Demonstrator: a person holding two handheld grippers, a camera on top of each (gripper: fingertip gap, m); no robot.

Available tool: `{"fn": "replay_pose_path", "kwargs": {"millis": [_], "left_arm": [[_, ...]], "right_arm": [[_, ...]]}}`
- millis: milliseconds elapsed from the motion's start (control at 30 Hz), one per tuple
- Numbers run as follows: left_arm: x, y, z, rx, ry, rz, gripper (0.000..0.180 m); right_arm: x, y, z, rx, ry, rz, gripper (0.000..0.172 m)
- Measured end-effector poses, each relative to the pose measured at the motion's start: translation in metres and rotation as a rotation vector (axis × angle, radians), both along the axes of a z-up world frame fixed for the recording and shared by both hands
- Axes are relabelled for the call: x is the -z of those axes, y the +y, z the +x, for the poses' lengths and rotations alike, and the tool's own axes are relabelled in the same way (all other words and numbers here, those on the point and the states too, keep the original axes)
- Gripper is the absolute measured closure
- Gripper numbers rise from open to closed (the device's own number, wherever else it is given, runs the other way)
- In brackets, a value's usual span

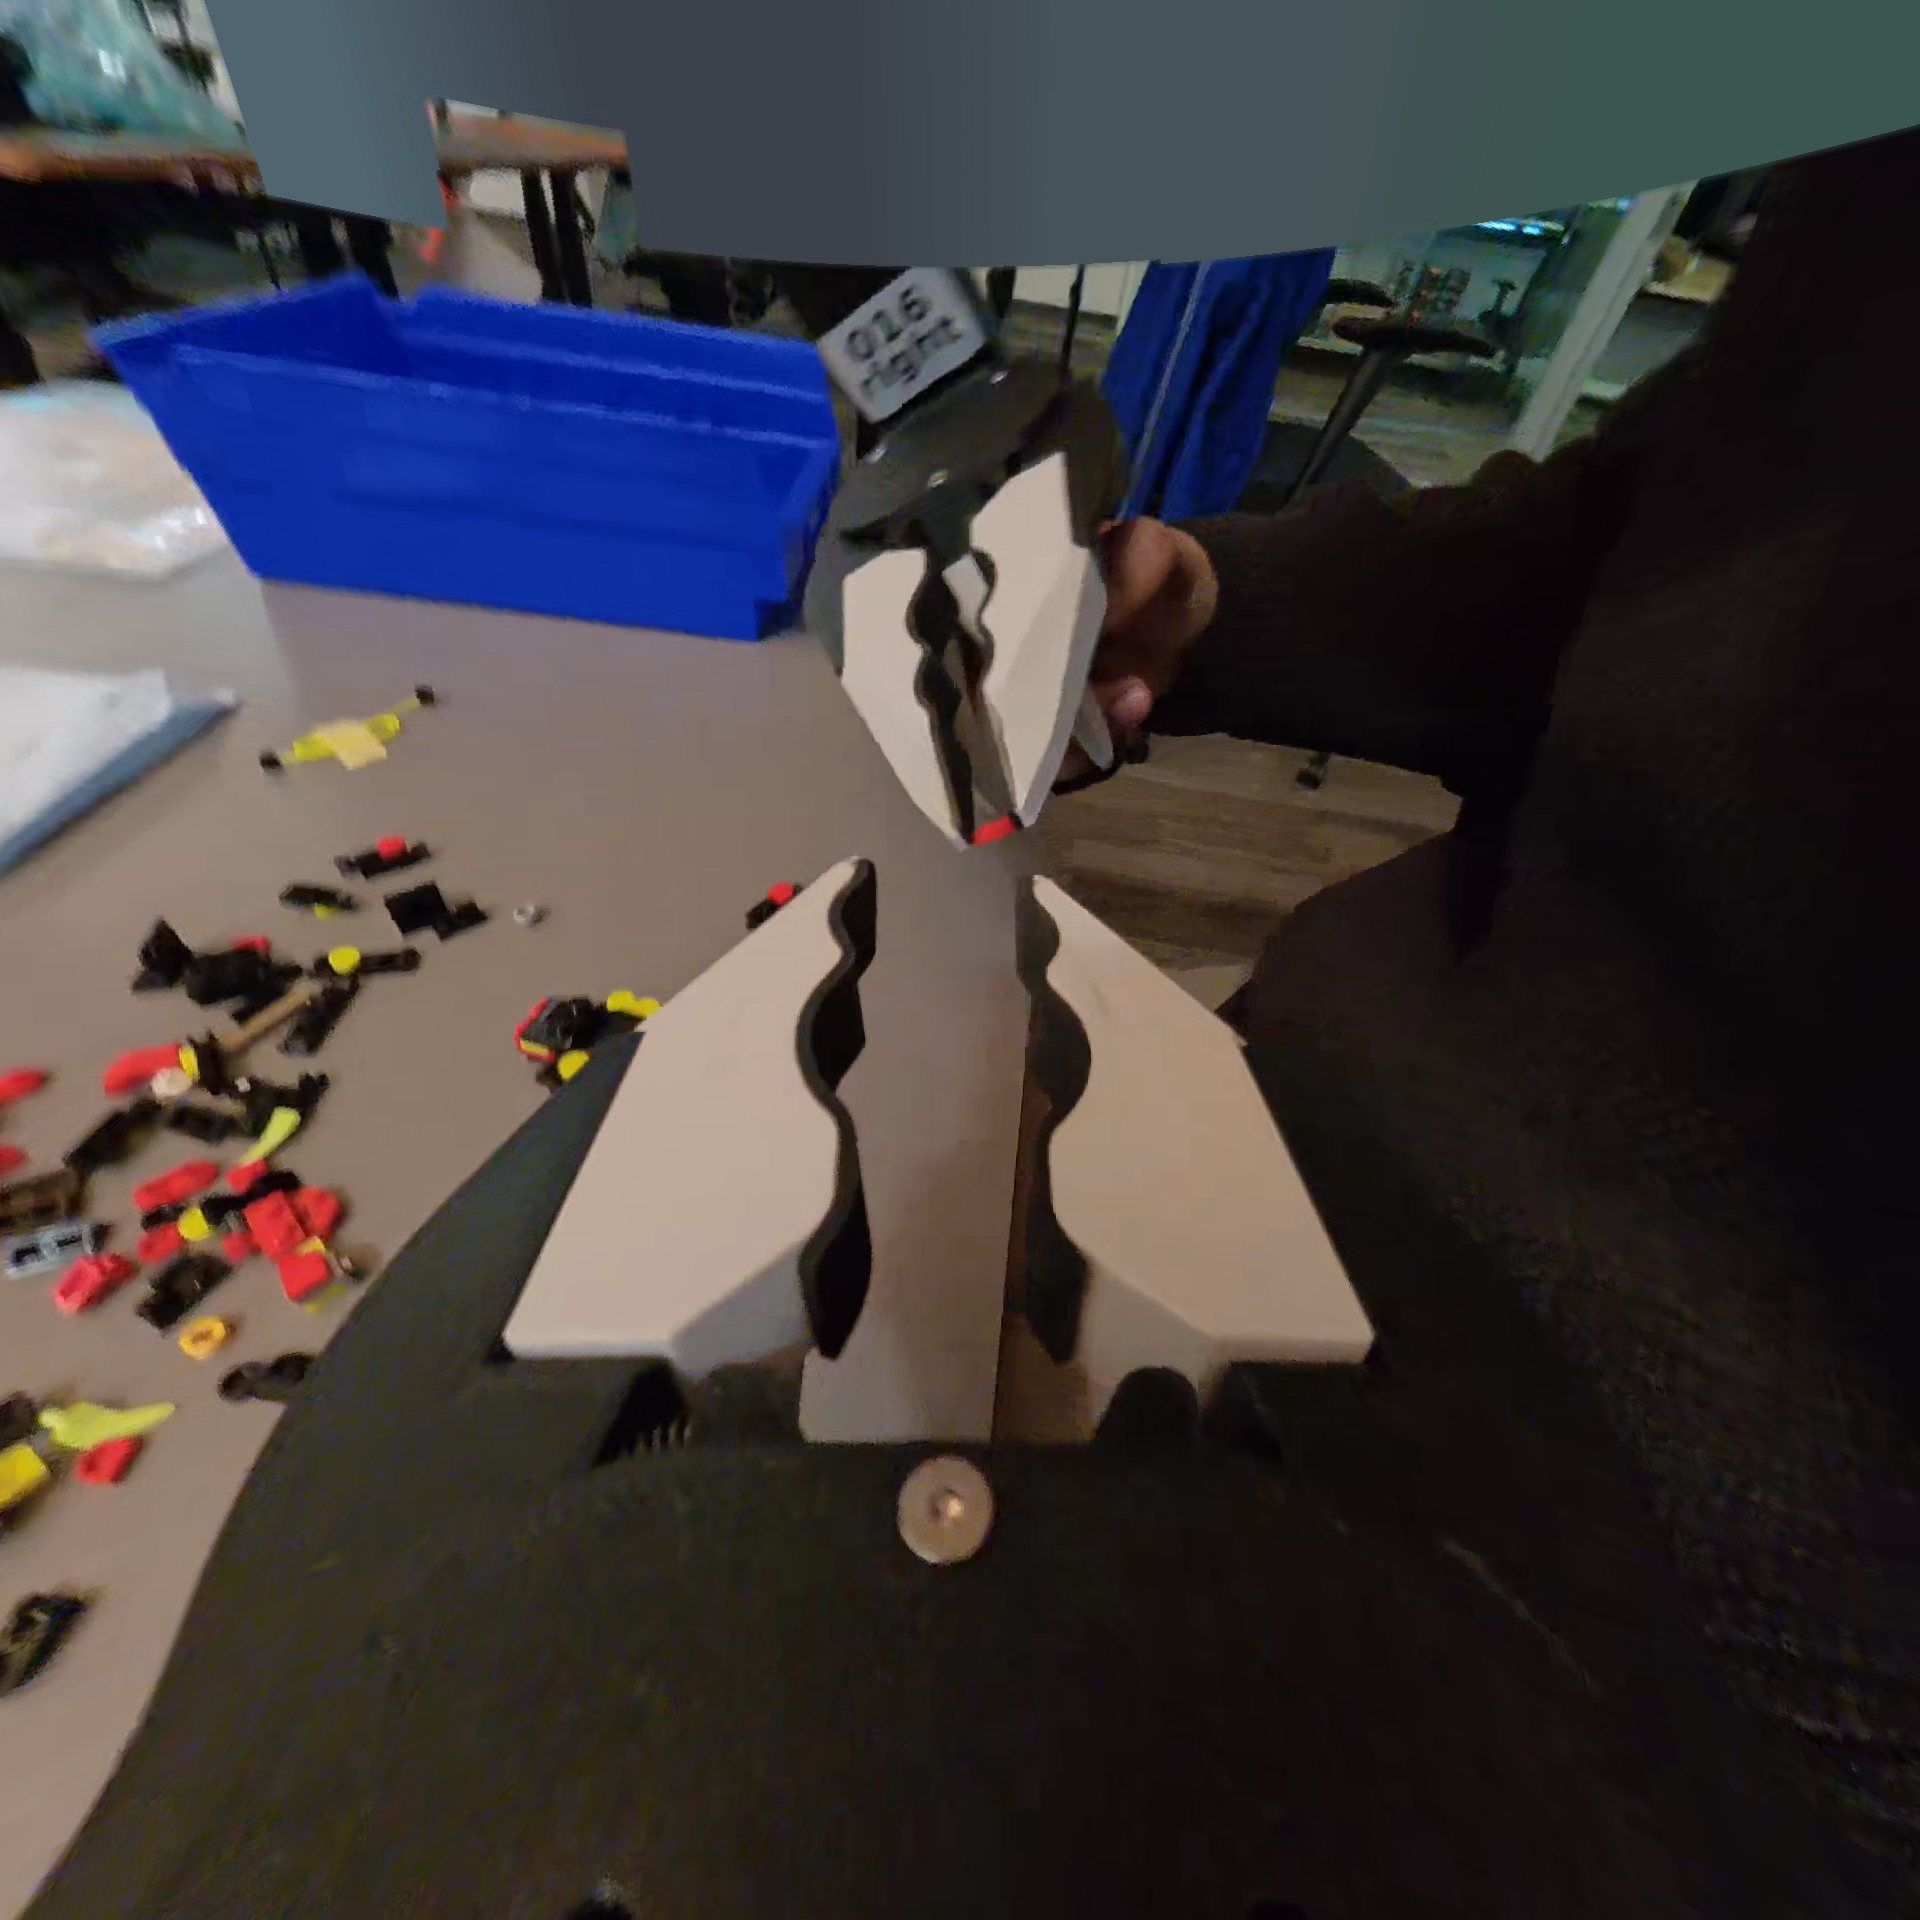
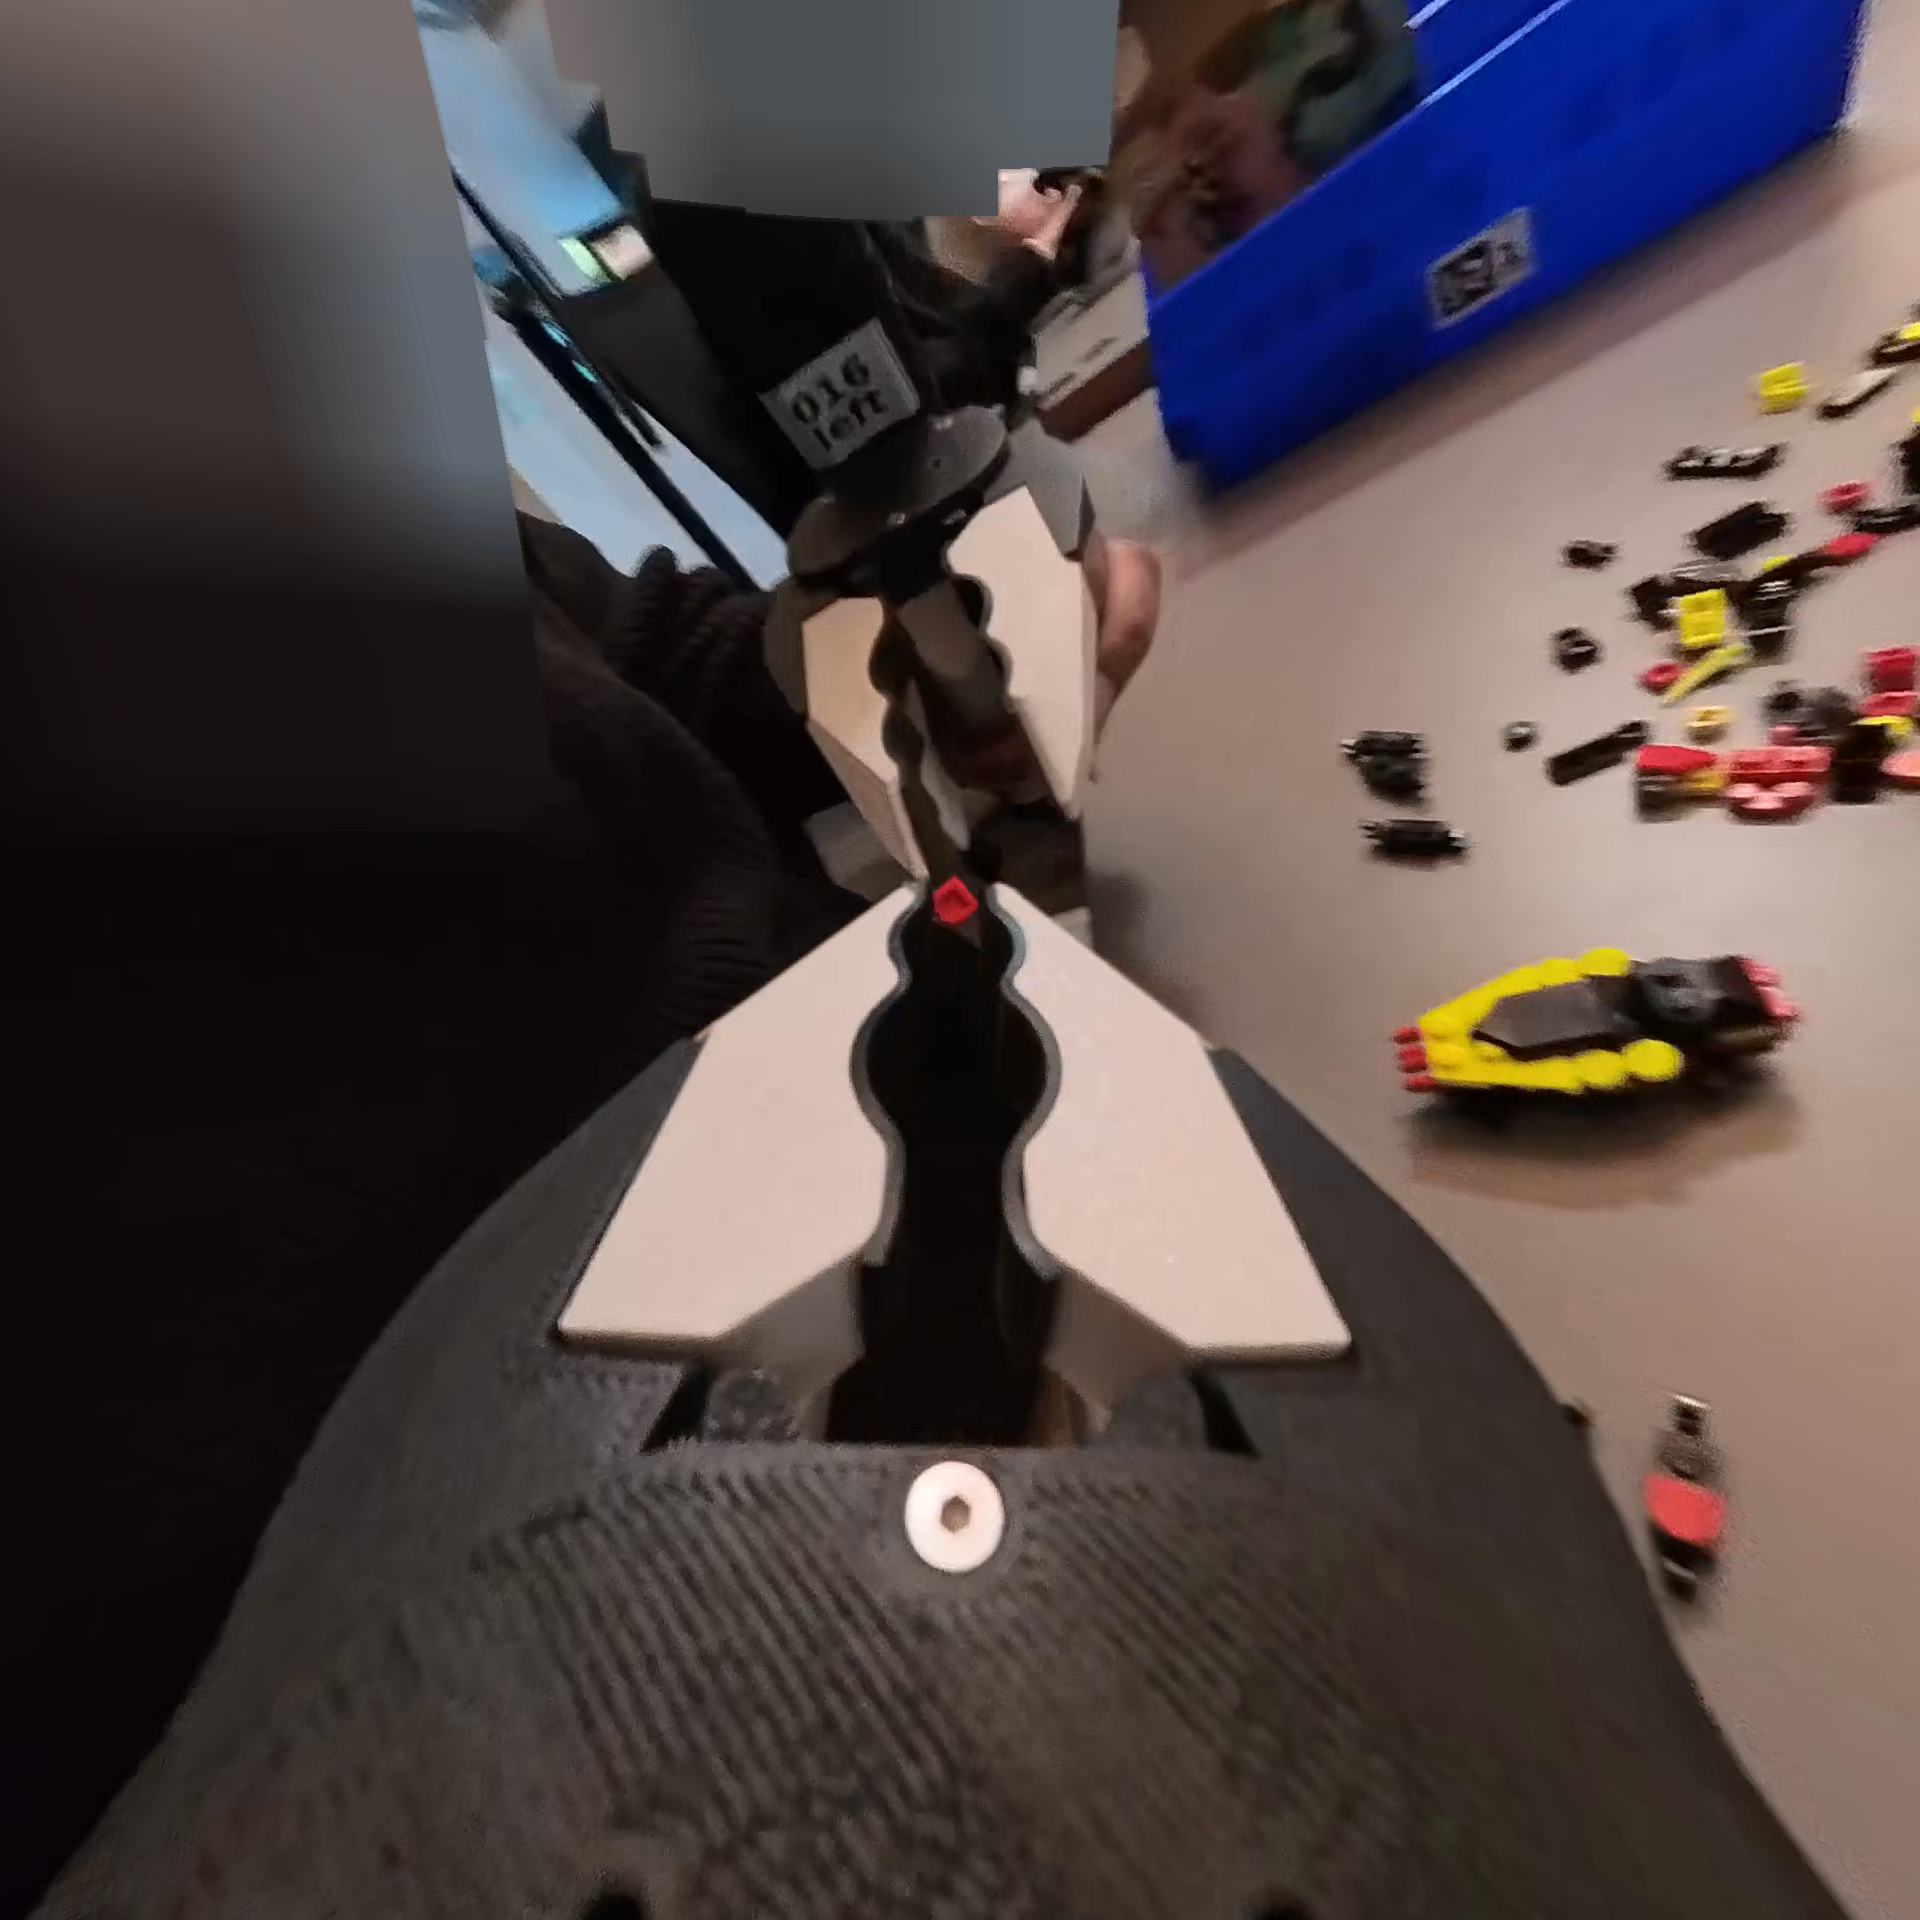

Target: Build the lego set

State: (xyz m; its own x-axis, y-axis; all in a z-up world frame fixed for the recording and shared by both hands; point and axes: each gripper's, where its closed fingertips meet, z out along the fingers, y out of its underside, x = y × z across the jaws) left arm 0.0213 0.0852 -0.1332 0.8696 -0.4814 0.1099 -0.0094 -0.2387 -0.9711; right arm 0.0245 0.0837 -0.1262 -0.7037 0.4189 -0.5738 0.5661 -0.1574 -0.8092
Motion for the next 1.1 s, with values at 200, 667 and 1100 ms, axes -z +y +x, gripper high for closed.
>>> {"fn": "replay_pose_path", "kwargs": {"millis": [200, 667, 1100], "left_arm": [[-0.014, -0.001, 0.011, -0.023, 0.058, 0.092, 0.169], [-0.012, -0.002, 0.009, -0.028, 0.04, 0.08, 0.175], [-0.004, 0.004, 0.002, -0.06, -0.012, 0.024, 0.18]], "right_arm": [[-0.005, -0.006, 0.004, -0.039, -0.049, -0.102, 0.165], [-0.009, -0.01, -0.003, -0.046, -0.143, -0.269, 0.165], [0.0, 0.004, -0.017, 0.046, -0.214, -0.303, 0.161]]}}
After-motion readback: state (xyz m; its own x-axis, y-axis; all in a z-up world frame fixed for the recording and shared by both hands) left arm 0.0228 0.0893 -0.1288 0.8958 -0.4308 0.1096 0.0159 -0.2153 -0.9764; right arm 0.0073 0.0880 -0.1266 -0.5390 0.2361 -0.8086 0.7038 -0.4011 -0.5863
